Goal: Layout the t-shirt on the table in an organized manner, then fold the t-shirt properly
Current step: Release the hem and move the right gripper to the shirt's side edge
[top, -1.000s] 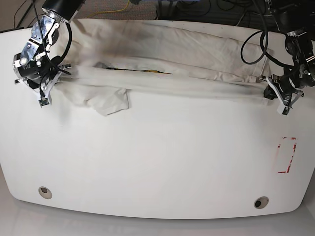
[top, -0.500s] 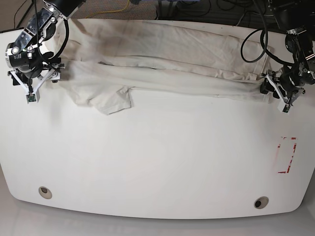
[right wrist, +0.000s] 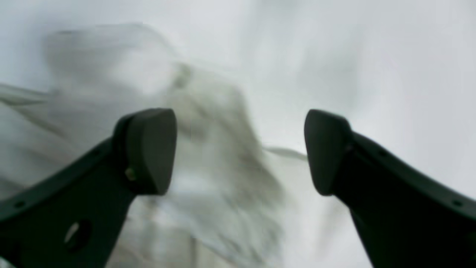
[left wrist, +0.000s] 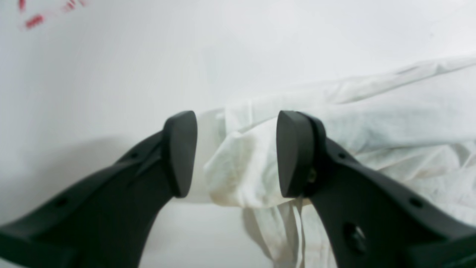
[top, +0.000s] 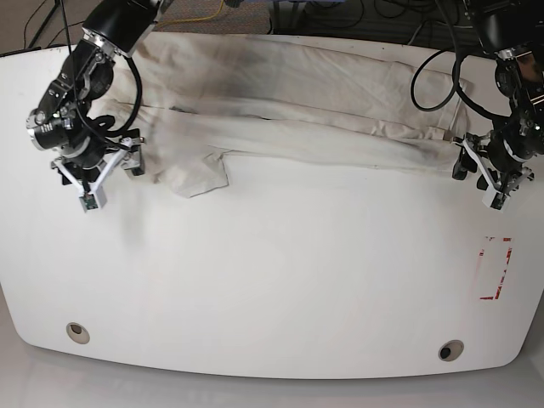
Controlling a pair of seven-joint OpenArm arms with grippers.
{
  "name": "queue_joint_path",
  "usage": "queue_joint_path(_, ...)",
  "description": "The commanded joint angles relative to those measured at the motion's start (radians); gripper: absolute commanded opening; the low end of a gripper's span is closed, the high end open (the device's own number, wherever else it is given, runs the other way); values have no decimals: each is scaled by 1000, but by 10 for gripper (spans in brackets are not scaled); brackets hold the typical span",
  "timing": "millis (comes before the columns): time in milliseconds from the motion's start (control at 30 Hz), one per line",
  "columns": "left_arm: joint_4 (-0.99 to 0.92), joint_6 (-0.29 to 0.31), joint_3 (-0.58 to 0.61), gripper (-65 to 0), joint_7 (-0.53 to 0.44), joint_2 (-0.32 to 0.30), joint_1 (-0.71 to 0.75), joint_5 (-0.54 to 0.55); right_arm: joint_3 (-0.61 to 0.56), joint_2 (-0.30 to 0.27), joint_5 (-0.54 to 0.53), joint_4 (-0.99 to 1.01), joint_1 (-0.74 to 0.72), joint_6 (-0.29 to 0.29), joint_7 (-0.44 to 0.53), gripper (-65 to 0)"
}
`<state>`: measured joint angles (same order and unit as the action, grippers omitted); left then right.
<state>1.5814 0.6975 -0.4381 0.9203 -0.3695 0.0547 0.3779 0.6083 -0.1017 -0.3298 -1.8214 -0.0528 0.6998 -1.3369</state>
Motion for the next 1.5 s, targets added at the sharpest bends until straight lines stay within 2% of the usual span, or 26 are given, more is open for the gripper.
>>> queue_joint_path(0, 30, 1, -23, -331, -16, -20, -13, 8, 9, -11, 8, 48, -43, -2, 10, -147)
queue_joint_path(300, 30, 1, -55, -331, -16, -20, -13, 7, 8, -13, 8, 248, -86, -2, 116, -147)
queue_joint_path(633, 27, 1, -60, -331, -16, -20, -11, 3, 6, -5, 4, 314, -104, -2, 116, -147)
queue_joint_path(767, 26, 1, -60, -331, -16, -20, -11, 0, -34, -3, -2, 314, -101, -2, 115, -157)
queue_joint_path(833, 26, 1, -60, -331, -16, -18, -11, 0, -55, -3, -2, 314, -100, -2, 115, -195)
queue_joint_path(933, 26, 1, -57, -331, -16, -18, -11, 0, -74, -3, -4, 312, -95, -2, 118, -315)
queue_joint_path(1067, 26, 1, -55, -331, -16, -16, -11, 0, -75, -3, -4, 312, -98, -2, 121, -564)
queue_joint_path(1133, 26, 1, -55, -331, -16, -16, -11, 0, -77, -3, -4, 312, -98, -2, 121, -650)
queue_joint_path(1267, 24, 1, -54, -331, -16, -16, -11, 0, -77, -3, -5, 309, -100, -2, 121, -636)
queue_joint_path(1333, 24, 1, -54, -331, -16, -16, -11, 0, -72, -7, -19, 302, -100, -2, 121, -650)
queue_joint_path(1467, 21, 1, -54, -331, -16, -16, -11, 0, -72, -11, -99, 245, -84, -2, 116, -650)
